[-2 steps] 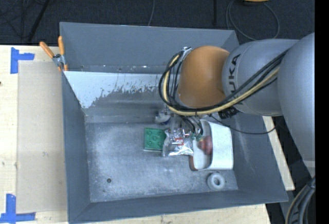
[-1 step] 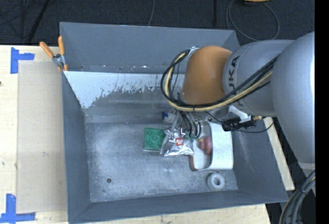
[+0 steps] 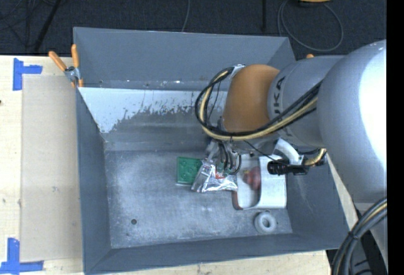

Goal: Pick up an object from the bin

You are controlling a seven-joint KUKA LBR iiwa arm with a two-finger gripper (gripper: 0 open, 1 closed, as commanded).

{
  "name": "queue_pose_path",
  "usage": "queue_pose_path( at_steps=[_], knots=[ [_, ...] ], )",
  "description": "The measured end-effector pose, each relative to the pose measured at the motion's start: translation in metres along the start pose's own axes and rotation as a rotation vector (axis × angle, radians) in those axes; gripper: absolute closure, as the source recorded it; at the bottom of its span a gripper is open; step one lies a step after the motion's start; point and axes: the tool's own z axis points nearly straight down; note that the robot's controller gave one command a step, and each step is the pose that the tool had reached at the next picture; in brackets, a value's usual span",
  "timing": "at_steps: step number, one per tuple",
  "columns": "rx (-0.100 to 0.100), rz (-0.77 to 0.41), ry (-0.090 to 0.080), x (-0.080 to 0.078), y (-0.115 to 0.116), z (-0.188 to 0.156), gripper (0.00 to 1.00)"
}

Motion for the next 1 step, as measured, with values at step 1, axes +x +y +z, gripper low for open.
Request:
queue_pose_path(
  at_steps=[1],
  knots=[
    [0.001,-0.004,-0.007,-0.0003,0.0017,-0.0022,0.0]
  ],
)
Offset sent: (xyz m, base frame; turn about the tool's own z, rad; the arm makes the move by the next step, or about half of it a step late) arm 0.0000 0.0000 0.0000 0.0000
